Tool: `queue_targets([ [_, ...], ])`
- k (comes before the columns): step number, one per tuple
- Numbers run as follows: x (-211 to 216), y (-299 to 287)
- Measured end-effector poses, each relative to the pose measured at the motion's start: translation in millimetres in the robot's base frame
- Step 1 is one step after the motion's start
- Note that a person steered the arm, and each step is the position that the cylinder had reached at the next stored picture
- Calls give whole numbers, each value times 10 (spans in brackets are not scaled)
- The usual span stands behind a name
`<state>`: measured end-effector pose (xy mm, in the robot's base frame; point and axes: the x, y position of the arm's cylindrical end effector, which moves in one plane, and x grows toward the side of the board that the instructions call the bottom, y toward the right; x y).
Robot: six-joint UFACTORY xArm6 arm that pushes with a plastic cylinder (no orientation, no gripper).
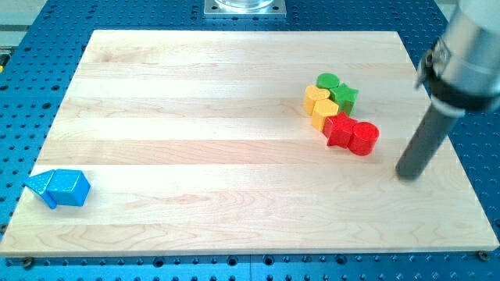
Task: Separate the blue blocks from each other
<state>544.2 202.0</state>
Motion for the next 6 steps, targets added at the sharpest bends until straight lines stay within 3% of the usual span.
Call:
queue_targets([
  [2,362,-3252],
  [3,562,-4464],
  [4,421,-5026],
  [6,-152,-3965],
])
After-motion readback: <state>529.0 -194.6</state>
